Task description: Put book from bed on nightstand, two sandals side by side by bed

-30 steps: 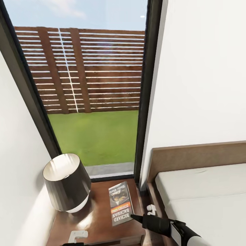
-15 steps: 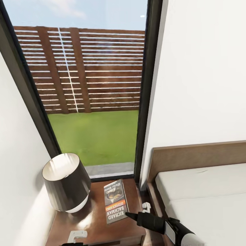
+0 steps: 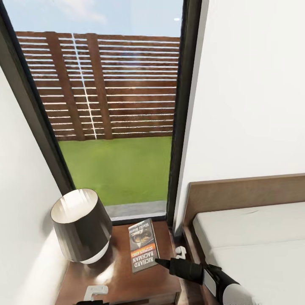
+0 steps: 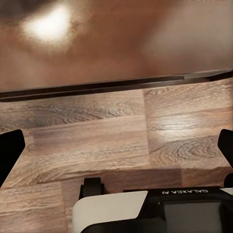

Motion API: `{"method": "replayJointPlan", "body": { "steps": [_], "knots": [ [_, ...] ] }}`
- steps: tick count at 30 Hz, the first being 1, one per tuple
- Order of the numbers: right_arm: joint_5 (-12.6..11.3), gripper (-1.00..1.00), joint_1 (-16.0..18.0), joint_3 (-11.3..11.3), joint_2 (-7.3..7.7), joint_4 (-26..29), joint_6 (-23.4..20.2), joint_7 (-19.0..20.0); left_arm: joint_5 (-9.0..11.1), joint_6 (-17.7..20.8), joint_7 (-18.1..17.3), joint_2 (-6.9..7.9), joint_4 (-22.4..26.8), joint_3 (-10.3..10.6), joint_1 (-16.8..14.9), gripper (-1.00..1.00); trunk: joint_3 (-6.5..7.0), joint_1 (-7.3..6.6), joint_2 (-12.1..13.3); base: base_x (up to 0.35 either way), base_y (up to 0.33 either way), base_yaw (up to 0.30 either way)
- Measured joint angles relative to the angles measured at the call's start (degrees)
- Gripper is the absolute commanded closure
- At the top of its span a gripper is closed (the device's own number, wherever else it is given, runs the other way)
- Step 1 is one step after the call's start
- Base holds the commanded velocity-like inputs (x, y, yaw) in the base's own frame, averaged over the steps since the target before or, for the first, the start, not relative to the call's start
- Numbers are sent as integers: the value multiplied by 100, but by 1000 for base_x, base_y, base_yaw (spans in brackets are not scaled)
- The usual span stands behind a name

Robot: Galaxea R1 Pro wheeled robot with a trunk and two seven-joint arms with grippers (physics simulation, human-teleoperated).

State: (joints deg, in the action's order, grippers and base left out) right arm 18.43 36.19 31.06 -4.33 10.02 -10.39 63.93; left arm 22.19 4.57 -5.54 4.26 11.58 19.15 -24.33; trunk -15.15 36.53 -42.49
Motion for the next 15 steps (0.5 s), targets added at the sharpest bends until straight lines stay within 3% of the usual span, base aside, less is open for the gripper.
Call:
{"method": "replayJointPlan", "body": {
  "steps": [15],
  "knots": [
    [-5,100,8,0,-1,-5,-9,-309,8,-11,1,0,0,0,0,-100,-270,330,-603,0,0,0]
  ]
}}
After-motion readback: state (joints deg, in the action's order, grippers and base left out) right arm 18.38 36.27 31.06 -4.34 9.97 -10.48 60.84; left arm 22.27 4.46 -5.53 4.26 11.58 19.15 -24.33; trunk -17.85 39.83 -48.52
